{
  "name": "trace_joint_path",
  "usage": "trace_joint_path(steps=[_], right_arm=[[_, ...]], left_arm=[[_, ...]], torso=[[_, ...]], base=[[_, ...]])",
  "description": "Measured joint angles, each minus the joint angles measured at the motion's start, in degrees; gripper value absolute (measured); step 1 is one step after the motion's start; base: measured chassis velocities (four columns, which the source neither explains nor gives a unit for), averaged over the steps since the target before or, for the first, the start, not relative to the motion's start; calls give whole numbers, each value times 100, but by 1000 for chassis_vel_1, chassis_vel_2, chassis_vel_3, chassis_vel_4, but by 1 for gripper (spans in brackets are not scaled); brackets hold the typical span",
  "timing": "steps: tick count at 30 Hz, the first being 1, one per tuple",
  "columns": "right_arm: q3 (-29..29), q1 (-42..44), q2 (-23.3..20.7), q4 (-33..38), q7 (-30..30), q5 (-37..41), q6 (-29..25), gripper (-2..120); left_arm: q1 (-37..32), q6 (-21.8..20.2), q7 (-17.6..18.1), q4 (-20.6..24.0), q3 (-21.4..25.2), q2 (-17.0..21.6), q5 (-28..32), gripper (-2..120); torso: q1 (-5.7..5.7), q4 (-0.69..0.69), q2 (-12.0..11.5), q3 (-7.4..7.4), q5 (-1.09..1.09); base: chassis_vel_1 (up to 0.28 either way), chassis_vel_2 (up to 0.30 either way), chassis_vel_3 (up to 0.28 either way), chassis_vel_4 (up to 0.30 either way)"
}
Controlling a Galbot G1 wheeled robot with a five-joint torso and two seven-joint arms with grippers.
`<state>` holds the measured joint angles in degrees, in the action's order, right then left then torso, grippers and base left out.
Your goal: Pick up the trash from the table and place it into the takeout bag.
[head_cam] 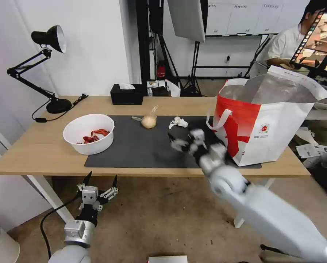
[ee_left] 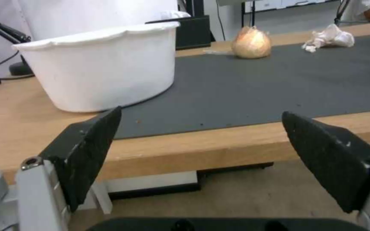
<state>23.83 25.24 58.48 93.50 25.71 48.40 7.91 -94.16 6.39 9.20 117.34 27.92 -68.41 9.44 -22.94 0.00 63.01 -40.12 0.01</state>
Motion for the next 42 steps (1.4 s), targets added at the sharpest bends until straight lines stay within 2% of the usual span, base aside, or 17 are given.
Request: trace_joint_path(steps=[2,3,4,7,8,10,11,12,14,17,23,33,37,40,41,42], right_arm=[[247,-439,381,-520,373,94,177,100],[247,-439,381,-520,373,94,177,100],[349,-763,757,-1047,675,155,429,100],[427,-1378,1433,-2254,1062,178,833,100],[427,-1378,1433,-2254,1062,178,833,100],[417,-1658,1850,-3153,1099,14,933,100],[377,-1739,1994,-3451,1070,-80,939,100],[377,-1739,1994,-3451,1070,-80,939,100],[208,-1927,2353,-4246,948,-289,953,100],[56,-1985,2546,-4652,906,-332,1054,100],[-25,-1926,2559,-4745,958,-203,1296,100],[-85,-1768,2445,-4406,1148,380,1453,100],[-152,-1723,2440,-4327,1222,612,1467,92],[-199,-1668,2417,-4257,1293,772,1473,77],[-199,-1668,2417,-4257,1293,772,1473,77],[-202,-1654,2394,-4225,1304,818,1475,72]], left_arm=[[-36,24,-2,-17,0,0,-43,100],[-36,24,-2,-17,0,0,-43,100],[-77,57,0,-39,9,-2,-78,100],[-101,81,-3,-57,44,-29,-99,100],[-101,81,-3,-57,44,-29,-99,100],[-99,95,-1,-65,70,-53,-99,100],[-97,105,-1,-69,78,-62,-99,100],[-97,105,-1,-69,78,-62,-99,100],[-101,142,-1,-85,110,-90,-92,100],[-122,183,-2,-86,133,-102,-82,100],[-139,218,-6,-72,176,-89,-34,100],[-81,218,-66,-80,277,-41,197,100],[-75,218,-69,-76,238,-43,195,100],[-78,216,-69,-87,204,-70,172,100],[-78,216,-69,-87,204,-70,172,100],[-81,215,-70,-92,197,-78,166,100]], torso=[[0,1,0,0,-3],[0,1,0,0,-3],[0,2,0,0,-4],[1,2,1,2,-5],[1,2,1,2,-5],[1,0,0,0,-2],[1,-1,0,1,-2],[1,-1,0,1,-2],[1,1,1,1,-3],[1,1,0,1,-2],[2,0,1,2,-2],[2,0,1,2,-2],[2,0,2,2,-1],[2,0,2,2,-1],[2,0,2,2,-1],[2,0,2,2,-1]], base=[[0,0,0,0],[0,0,0,0],[0,0,0,0],[0,0,0,0],[0,0,0,0],[0,0,0,0],[0,0,0,0],[0,0,0,0],[0,0,0,0],[0,0,0,0],[0,0,0,0],[0,0,0,0],[0,0,0,0],[0,0,0,0],[0,0,0,0],[0,0,0,0]])
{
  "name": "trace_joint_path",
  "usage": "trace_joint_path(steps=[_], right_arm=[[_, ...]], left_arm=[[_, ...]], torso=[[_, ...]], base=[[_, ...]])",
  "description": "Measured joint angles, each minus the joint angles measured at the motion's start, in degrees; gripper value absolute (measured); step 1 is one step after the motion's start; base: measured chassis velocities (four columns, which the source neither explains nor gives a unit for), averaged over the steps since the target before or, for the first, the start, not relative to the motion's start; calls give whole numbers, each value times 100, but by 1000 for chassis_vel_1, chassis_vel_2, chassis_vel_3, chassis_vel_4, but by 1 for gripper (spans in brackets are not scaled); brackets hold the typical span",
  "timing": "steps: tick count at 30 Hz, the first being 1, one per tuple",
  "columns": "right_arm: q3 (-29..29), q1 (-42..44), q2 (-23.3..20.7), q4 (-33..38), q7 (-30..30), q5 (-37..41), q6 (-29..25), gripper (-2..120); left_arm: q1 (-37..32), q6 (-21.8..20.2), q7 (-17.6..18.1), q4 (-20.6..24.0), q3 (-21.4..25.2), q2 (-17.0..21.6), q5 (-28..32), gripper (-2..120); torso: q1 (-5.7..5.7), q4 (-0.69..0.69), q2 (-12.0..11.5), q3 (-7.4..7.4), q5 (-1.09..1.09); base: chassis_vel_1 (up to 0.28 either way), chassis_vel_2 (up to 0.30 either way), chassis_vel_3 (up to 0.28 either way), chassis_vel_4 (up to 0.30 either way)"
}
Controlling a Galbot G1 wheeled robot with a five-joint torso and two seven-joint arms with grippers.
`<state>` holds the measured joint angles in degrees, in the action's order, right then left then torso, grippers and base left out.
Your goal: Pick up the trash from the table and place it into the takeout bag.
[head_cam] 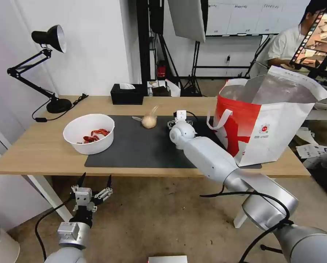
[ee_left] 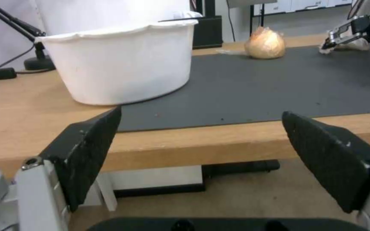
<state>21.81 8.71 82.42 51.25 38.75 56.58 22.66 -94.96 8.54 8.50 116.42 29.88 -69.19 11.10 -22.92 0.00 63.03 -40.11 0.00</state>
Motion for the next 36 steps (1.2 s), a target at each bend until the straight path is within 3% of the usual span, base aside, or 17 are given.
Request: trace_joint_path(steps=[13,16,19,24,28,36], right_arm=[[-4,128,-172,261,-94,110,-135,28],[76,213,-320,531,-116,86,-249,16],[335,386,-805,1220,-90,23,-427,2],[343,578,-1187,1906,-46,41,-560,0],[264,1027,-1792,3281,-171,-142,-971,0],[-146,1507,-2474,4711,-373,-610,-1340,0]], left_arm=[[50,0,-1,-45,-23,-7,-7,100],[52,0,-1,-50,-35,-9,-9,100],[12,7,-1,-27,-36,-33,-11,100],[-22,29,-2,-5,-27,-43,-16,100],[-37,33,2,63,-48,-77,-45,100],[-76,33,12,147,-73,-133,-105,100]], torso=[[0,0,0,0,0],[0,0,0,0,0],[0,-1,0,0,1],[0,-1,0,0,1],[0,0,1,1,1],[1,-1,0,1,2]], base=[[0,0,0,0],[0,0,0,0],[0,0,0,0],[0,0,0,0],[0,0,0,0],[0,0,0,0]])
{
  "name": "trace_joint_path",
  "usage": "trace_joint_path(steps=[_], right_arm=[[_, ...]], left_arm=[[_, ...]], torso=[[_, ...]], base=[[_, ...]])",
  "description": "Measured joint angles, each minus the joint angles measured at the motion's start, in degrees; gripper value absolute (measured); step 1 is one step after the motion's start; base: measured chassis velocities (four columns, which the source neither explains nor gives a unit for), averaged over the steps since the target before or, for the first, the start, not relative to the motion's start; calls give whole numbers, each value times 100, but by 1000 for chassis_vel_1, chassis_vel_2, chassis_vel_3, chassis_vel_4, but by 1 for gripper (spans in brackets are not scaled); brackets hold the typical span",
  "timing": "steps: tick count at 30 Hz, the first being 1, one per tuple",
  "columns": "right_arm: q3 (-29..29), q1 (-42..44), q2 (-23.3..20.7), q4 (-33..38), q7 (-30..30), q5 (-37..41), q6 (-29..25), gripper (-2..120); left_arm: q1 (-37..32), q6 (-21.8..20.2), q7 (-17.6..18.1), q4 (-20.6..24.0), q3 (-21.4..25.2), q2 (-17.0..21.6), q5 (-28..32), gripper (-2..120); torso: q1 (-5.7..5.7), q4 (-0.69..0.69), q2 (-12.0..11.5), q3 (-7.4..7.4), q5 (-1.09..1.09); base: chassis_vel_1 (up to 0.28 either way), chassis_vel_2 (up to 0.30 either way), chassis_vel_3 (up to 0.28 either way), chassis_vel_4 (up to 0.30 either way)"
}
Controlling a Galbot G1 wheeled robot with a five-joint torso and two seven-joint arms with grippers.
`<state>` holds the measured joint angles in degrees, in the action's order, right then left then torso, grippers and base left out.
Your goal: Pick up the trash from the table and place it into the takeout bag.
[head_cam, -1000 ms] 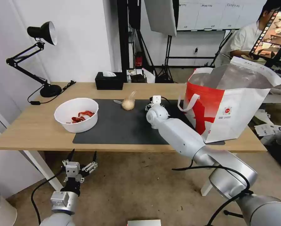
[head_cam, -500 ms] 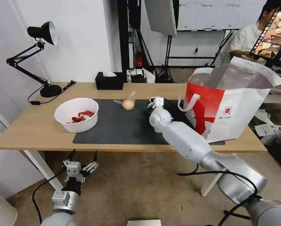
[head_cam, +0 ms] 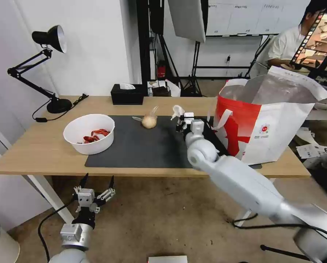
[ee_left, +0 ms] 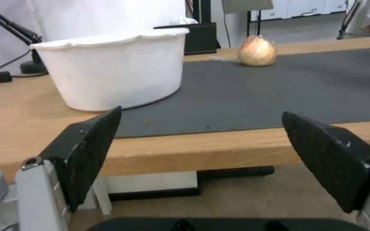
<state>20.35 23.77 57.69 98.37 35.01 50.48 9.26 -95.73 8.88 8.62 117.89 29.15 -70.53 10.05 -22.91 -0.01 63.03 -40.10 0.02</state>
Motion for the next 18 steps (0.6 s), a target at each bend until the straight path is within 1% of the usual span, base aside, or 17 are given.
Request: trace_joint_path(steps=[2,4,5,7,8,9,10,12,13,15,18], right_arm=[[-274,7,-322,536,-1,-21,-39,0],[-512,-124,-654,891,117,52,-14,0],[-512,-124,-654,891,117,52,-14,0],[-741,-297,-931,1138,486,207,196,0],[-853,-413,-1076,1208,881,272,367,0],[-853,-413,-1076,1208,881,272,367,0],[-965,-524,-1188,1227,1328,305,551,0],[-1129,-624,-1346,1192,2039,435,861,0],[-1129,-624,-1346,1192,2039,435,861,0],[-1237,-596,-1458,1115,2352,575,989,0],[-1353,-487,-1527,1071,2390,690,1036,0]], left_arm=[[-34,1,-2,36,0,-2,-14,100],[-54,8,-24,72,-2,-9,-20,100],[-54,8,-24,72,-2,-9,-20,100],[-63,51,-72,109,-18,-32,-22,100],[-75,79,-118,141,-28,-50,-23,100],[-75,79,-118,141,-28,-50,-23,100],[-96,101,-169,176,-45,-69,-27,100],[-126,120,-210,212,-75,-94,-53,100],[-126,120,-210,212,-75,-94,-53,100],[-148,133,-234,221,-98,-115,-89,100],[-176,136,-239,226,-105,-122,-100,100]], torso=[[0,1,0,0,-1],[0,0,0,0,0],[0,0,0,0,0],[0,0,0,0,-2],[0,0,0,0,-1],[0,0,0,0,-1],[0,0,0,0,0],[0,0,0,0,-2],[0,0,0,0,-2],[0,0,0,0,0],[0,0,0,-1,0]], base=[[0,0,0,0],[0,0,0,0],[0,0,0,0],[0,0,0,0],[0,0,0,0],[0,0,0,0],[0,0,0,0],[0,0,0,0],[0,0,0,0],[0,0,0,0],[0,0,0,0]])
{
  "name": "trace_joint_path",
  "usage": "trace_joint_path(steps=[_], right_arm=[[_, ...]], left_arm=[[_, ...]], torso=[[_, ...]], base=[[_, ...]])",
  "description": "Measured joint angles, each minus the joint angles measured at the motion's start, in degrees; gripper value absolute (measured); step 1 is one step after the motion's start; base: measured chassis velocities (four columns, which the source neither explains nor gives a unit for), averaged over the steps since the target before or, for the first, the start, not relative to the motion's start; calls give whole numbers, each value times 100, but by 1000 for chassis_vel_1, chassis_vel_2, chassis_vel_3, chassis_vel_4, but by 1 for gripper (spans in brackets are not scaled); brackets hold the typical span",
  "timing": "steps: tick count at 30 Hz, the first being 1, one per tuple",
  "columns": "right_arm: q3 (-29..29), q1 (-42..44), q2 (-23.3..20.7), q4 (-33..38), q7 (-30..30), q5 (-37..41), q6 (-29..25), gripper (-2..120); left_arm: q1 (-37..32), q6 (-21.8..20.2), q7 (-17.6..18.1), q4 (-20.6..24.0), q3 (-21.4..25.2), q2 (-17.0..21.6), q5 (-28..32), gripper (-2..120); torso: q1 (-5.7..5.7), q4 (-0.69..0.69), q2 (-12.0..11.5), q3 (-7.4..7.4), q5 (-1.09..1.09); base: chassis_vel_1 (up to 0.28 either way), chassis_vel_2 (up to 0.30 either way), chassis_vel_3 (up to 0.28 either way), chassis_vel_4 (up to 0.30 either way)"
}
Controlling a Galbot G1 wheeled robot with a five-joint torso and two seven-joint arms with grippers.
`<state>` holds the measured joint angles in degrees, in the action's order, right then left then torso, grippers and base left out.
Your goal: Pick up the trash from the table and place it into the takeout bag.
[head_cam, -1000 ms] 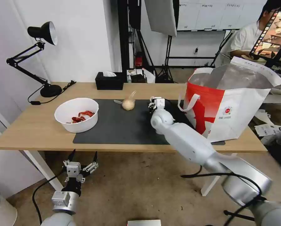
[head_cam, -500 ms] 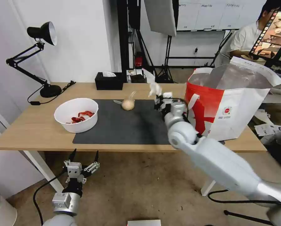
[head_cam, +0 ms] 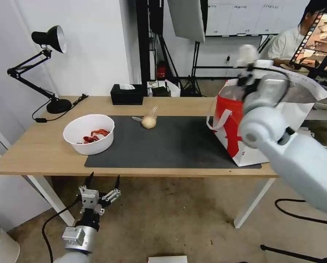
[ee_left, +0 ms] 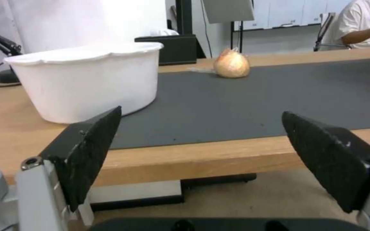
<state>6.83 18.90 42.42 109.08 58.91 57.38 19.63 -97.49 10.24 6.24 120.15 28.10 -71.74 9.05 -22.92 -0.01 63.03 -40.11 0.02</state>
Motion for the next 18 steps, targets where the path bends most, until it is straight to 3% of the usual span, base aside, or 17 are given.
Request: trace_joint_path(steps=[4,18], right_arm=[[-26,102,-91,-36,-171,-27,156,2],[-80,116,-211,5,-311,218,525,53]], left_arm=[[-10,0,-1,23,40,27,17,100],[-10,-43,8,88,51,84,104,100]], torso=[[0,1,0,0,-1],[0,1,0,0,-3]], base=[[0,0,0,0],[0,0,0,0]])
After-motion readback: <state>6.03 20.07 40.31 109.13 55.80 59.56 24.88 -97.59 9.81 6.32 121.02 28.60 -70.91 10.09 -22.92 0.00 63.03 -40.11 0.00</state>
